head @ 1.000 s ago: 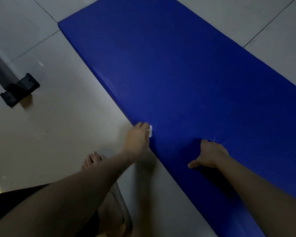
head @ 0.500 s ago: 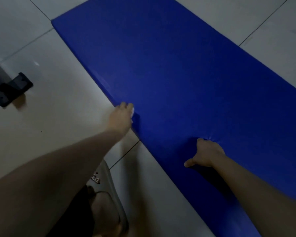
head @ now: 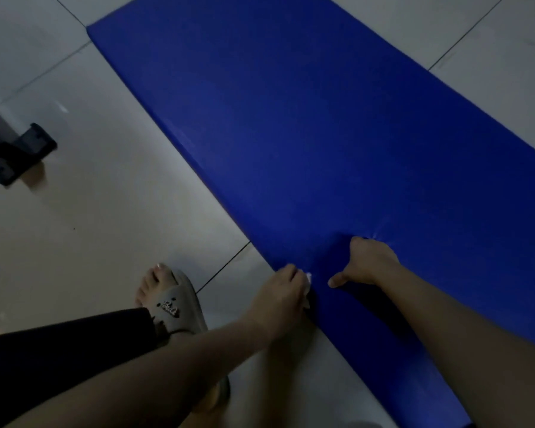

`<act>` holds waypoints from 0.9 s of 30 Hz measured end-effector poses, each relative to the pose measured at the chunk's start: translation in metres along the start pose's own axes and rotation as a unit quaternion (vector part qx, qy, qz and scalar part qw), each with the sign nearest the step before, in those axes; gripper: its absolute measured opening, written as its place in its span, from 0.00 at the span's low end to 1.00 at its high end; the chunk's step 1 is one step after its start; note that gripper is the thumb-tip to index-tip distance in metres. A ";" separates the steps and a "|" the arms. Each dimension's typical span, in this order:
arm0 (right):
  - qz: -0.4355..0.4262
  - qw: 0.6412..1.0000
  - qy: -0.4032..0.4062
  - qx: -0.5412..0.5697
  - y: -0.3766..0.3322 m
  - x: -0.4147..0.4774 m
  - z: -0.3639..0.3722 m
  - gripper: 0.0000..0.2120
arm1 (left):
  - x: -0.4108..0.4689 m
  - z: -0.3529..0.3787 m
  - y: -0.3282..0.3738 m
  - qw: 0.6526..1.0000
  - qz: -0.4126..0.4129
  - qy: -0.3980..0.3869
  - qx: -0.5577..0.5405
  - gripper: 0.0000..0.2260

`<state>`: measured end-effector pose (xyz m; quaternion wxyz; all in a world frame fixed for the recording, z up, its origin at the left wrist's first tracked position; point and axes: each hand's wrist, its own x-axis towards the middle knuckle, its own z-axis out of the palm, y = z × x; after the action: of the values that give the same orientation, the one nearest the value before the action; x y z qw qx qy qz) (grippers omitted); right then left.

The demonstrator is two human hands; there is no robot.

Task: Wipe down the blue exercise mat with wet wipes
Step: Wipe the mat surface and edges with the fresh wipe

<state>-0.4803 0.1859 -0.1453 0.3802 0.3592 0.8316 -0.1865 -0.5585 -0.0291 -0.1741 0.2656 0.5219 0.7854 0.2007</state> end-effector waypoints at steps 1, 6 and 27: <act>0.001 1.000 0.002 0.000 0.000 0.000 0.000 0.47 | -0.001 0.000 -0.001 0.999 0.034 -0.019 0.019 0.08; 0.003 1.000 0.004 0.007 0.002 0.002 0.002 0.49 | 0.044 -0.034 -0.043 0.979 0.076 -0.077 0.175 0.14; -0.008 1.000 0.022 -0.005 0.004 0.001 0.005 0.48 | -0.015 0.043 0.037 0.989 0.098 -0.110 0.003 0.03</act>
<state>-0.4749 0.1862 -0.1491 0.3625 0.3548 0.8433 -0.1777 -0.5005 -0.0274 -0.1820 0.3280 0.6158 0.6972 0.1648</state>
